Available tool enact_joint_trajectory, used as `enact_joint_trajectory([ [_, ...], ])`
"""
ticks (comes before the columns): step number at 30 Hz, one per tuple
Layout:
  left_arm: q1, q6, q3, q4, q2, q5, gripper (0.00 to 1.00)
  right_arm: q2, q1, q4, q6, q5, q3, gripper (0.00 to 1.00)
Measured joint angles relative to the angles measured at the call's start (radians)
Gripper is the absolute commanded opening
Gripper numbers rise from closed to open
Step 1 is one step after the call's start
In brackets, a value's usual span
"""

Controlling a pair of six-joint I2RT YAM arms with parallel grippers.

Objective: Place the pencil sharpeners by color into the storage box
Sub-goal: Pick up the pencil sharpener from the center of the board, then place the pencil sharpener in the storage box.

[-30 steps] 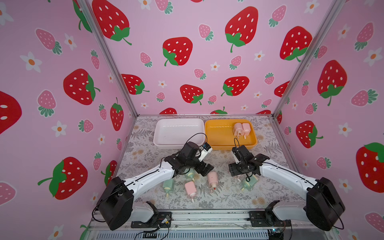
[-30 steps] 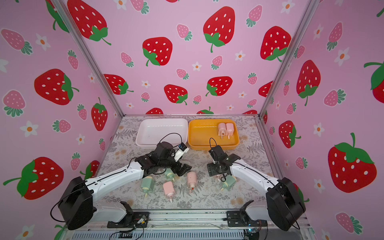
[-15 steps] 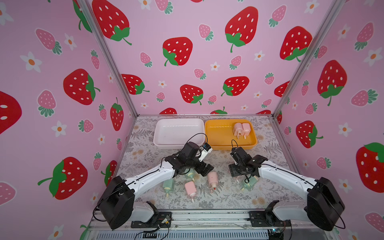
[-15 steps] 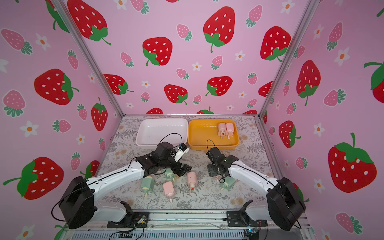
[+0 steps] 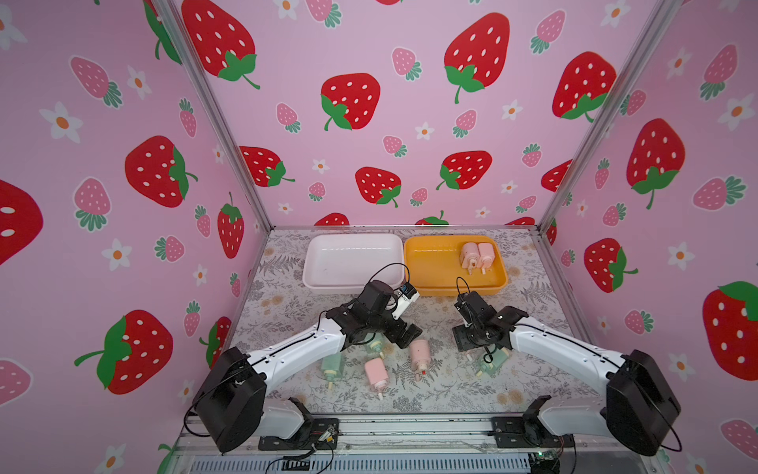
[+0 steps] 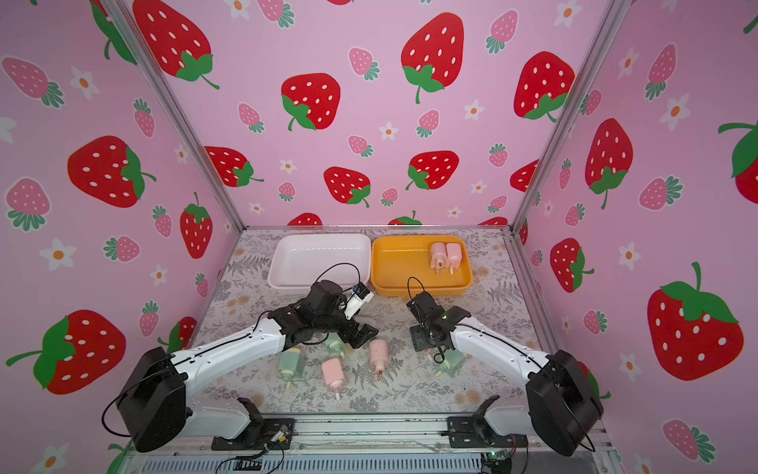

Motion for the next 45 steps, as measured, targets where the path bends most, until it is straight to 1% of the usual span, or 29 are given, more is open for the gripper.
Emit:
enact_joint_trajectory([
  [2, 0.0, 0.0, 0.0, 0.0, 0.0, 0.0, 1.0, -0.001, 0.0, -0.001, -0.001, 0.002, 0.0, 0.54],
  [6, 0.0, 0.0, 0.0, 0.0, 0.0, 0.0, 1.0, -0.006, 0.0, -0.01, -0.004, 0.004, 0.0, 0.32],
  [8, 0.0, -0.001, 0.0, 0.0, 0.0, 0.0, 1.0, -0.015, 0.0, -0.02, -0.005, 0.003, 0.0, 0.09],
  [9, 0.0, -0.002, 0.0, 0.0, 0.0, 0.0, 1.0, -0.023, 0.0, -0.026, -0.006, 0.003, 0.0, 0.0],
  [15, 0.0, -0.022, 0.004, 0.001, 0.0, -0.003, 1.0, -0.062, 0.0, -0.045, -0.011, -0.014, 0.054, 0.0],
  [19, 0.005, -0.063, 0.035, 0.0, 0.011, -0.045, 0.99, -0.062, 0.0, -0.035, -0.011, -0.031, 0.134, 0.0],
  [23, 0.009, -0.114, 0.095, -0.014, 0.034, -0.085, 1.0, -0.053, -0.006, 0.0, -0.01, -0.074, 0.205, 0.0],
  [26, 0.011, -0.173, 0.13, -0.017, 0.048, -0.139, 1.0, -0.027, -0.016, 0.03, -0.006, -0.095, 0.257, 0.0],
  [31, 0.017, -0.265, 0.229, -0.053, 0.111, -0.269, 0.99, 0.044, -0.076, 0.099, 0.0, -0.114, 0.324, 0.0],
  [34, 0.027, -0.298, 0.286, -0.072, 0.156, -0.32, 0.99, 0.1, -0.123, 0.131, -0.002, -0.128, 0.362, 0.0],
  [39, 0.064, -0.339, 0.377, -0.101, 0.242, -0.325, 0.99, 0.187, -0.183, 0.166, -0.018, -0.127, 0.425, 0.0],
  [45, 0.111, -0.372, 0.481, -0.127, 0.358, -0.326, 1.0, 0.324, -0.214, 0.161, -0.064, -0.053, 0.567, 0.0],
])
